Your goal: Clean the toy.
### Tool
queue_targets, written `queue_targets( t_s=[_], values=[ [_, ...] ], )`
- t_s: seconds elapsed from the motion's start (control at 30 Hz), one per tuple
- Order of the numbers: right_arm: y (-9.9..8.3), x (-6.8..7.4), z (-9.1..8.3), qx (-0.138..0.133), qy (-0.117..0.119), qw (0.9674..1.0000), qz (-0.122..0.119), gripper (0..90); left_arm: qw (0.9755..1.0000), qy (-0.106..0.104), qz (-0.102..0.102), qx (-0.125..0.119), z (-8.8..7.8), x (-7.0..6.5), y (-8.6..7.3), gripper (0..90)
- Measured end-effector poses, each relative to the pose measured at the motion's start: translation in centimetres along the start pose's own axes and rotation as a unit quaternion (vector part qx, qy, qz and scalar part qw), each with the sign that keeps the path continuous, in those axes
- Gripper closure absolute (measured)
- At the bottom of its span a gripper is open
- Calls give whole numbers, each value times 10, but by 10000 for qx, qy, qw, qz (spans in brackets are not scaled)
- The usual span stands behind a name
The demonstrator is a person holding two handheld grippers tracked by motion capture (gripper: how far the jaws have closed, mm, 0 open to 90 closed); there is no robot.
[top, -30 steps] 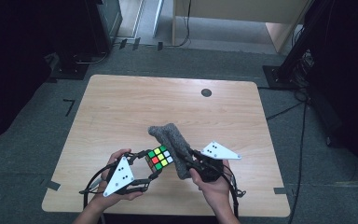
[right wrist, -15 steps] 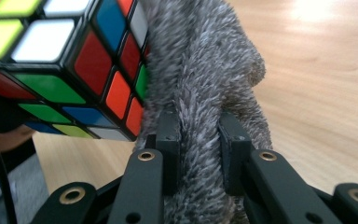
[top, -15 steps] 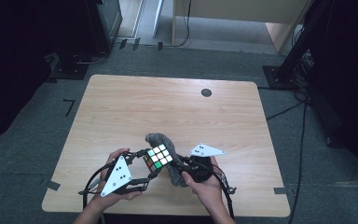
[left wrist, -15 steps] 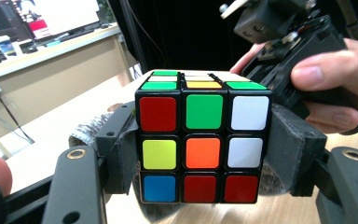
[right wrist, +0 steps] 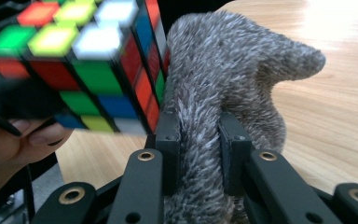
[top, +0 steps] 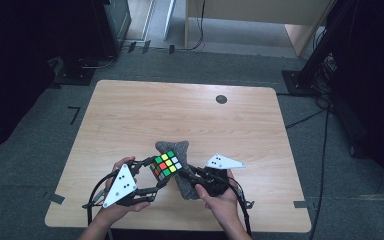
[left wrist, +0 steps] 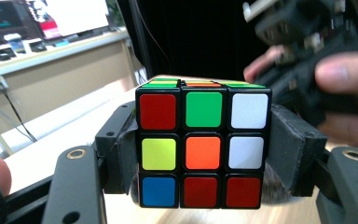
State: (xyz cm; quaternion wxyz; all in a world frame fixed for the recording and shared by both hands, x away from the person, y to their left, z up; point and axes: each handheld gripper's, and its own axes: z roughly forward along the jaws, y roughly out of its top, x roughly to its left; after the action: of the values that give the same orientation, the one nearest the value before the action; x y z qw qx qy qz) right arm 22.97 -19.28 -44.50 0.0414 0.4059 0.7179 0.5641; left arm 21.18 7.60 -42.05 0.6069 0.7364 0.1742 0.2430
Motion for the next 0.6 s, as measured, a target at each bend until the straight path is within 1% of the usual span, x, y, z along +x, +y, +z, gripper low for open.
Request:
queue_targets(
  t_s=[0.1, 0.17, 0.23, 0.27, 0.33, 0.37, 0.43, 0.57, 0.6],
  values=[
    [1, 3, -3, -253, 91, 9996, -10, 752, 9990, 82, -381, -199, -4, 7, -1, 342],
    [2, 7, -6, -438, 160, 9989, -98, 754, 9977, 50, -623, -275, -6, 13, -2, 342],
    [3, 12, -7, -559, 296, 9979, -152, 754, 9963, 19, -788, -351, -6, 15, -3, 342],
    [3, 14, -6, -572, 363, 9975, -209, 755, 9958, 9, -838, -367, -7, 15, -3, 342],
    [1, 20, -3, -548, 386, 9972, -327, 755, 9953, 13, -886, -396, -6, 15, -3, 342],
    [0, 22, -2, -530, 397, 9972, -349, 754, 9951, 16, -902, -401, -7, 15, -2, 341],
    [-2, 24, 1, -478, 464, 9972, -339, 755, 9941, -16, -996, -433, -7, 17, -2, 341],
    [-4, 26, 5, -431, 586, 9969, -297, 753, 9913, -66, -1213, -513, -8, 20, -4, 341],
    [-5, 27, 5, -420, 595, 9969, -313, 753, 9913, -65, -1216, -509, -8, 20, -4, 341]
  ],
)
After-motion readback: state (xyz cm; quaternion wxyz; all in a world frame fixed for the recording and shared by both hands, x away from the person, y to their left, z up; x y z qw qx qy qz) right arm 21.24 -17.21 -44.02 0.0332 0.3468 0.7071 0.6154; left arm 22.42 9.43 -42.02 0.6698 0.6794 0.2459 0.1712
